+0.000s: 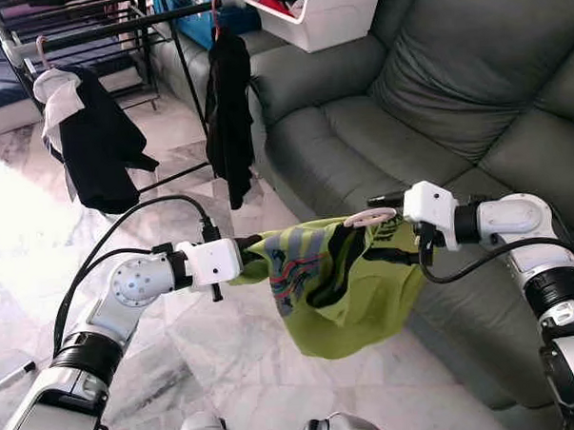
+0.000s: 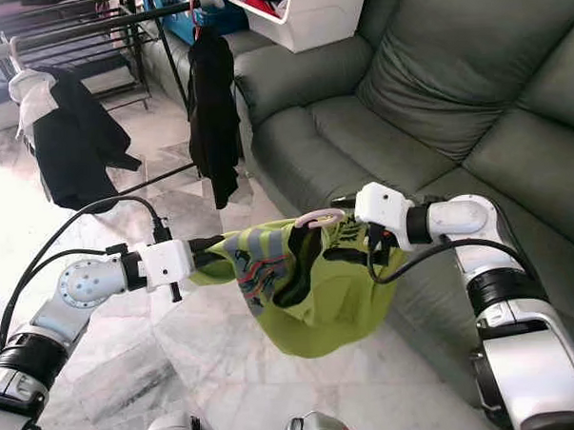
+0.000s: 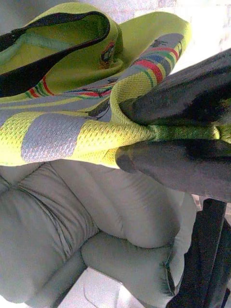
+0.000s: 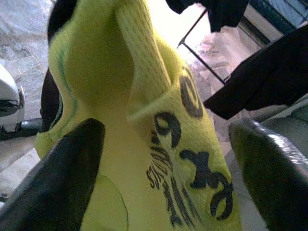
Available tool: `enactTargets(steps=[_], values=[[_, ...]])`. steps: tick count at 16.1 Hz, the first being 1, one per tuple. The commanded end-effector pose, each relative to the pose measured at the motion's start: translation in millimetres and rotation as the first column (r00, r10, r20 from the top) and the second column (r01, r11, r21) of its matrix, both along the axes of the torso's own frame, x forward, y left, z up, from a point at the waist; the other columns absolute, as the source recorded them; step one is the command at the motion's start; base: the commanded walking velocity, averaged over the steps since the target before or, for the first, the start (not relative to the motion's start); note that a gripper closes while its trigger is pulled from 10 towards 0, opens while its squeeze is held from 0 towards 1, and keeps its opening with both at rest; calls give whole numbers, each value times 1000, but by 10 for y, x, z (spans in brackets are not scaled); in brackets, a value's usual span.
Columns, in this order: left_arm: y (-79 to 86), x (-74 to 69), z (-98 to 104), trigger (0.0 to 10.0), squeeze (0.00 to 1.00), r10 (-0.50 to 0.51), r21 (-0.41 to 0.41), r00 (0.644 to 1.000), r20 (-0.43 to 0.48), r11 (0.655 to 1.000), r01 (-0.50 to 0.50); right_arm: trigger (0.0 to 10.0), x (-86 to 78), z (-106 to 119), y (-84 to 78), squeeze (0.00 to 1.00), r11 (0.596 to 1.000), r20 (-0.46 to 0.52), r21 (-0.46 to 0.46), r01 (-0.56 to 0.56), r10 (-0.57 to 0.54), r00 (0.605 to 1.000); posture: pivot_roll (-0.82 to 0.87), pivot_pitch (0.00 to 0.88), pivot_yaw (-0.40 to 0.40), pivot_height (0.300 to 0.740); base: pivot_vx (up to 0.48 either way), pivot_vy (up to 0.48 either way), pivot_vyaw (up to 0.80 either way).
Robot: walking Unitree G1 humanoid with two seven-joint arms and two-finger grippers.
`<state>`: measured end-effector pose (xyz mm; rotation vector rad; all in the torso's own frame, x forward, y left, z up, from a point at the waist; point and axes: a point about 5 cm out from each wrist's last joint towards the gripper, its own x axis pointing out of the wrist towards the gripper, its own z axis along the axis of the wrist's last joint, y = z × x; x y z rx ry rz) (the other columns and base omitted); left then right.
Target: Hang hanger
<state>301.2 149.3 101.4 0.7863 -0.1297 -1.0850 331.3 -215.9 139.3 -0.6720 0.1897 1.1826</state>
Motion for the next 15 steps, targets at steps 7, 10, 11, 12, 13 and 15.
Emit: enactTargets(steps=[7,10,11,12,13,15], values=[[-36,57,116,0,0,-21,-15,999,44,1000,21,0,24,12,-34,0,999,5,-48,1,-1,1000,-61,39,-67,740,0,0,0],[-37,67,119,0,0,-20,-14,999,45,1000,21,0,25,5,-49,0,998,1,-61,4,-4,1000,-62,37,-67,740,0,0,0],[-37,67,119,0,0,-20,-14,999,45,1000,21,0,25,5,-49,0,998,1,-61,4,-4,1000,-62,37,-67,740,0,0,0],[-37,67,119,0,0,-20,-14,999,45,1000,21,0,25,5,-49,0,998,1,-61,4,-4,1000,-62,37,-67,740,0,0,0],[-37,67,119,0,0,-20,-14,999,45,1000,21,0,25,5,-49,0,998,1,-61,4,-4,1000,-62,37,-67,740,0,0,0],[-37,67,119,0,0,-20,-14,999,45,1000,21,0,25,5,-49,0,998,1,-61,4,-4,1000,-62,37,-67,740,0,0,0]])
